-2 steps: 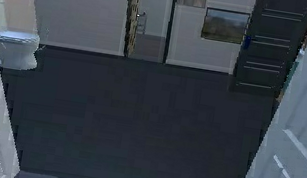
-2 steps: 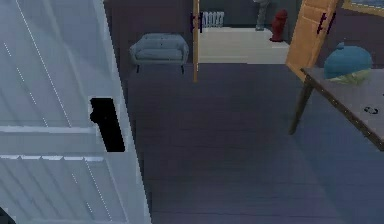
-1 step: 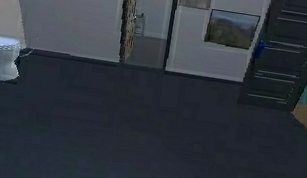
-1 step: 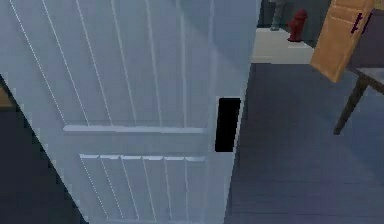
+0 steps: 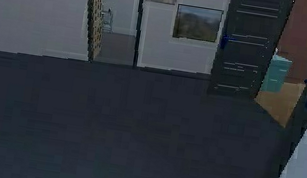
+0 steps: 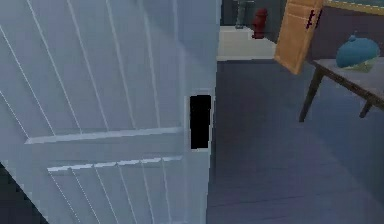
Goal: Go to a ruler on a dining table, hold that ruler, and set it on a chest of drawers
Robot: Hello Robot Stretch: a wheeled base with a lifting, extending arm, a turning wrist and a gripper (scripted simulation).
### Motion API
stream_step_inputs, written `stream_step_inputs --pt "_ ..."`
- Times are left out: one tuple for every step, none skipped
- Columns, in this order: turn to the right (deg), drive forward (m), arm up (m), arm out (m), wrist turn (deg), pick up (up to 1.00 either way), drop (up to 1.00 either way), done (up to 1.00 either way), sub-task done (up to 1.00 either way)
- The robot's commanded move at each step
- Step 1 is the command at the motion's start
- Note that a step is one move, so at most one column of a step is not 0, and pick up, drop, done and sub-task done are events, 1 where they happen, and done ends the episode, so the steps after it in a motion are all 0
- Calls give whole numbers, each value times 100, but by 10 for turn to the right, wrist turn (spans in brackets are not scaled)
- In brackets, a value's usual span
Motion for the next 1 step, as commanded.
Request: stream_step_inputs --pt "30 0 0 0 0 0 0 0 0"
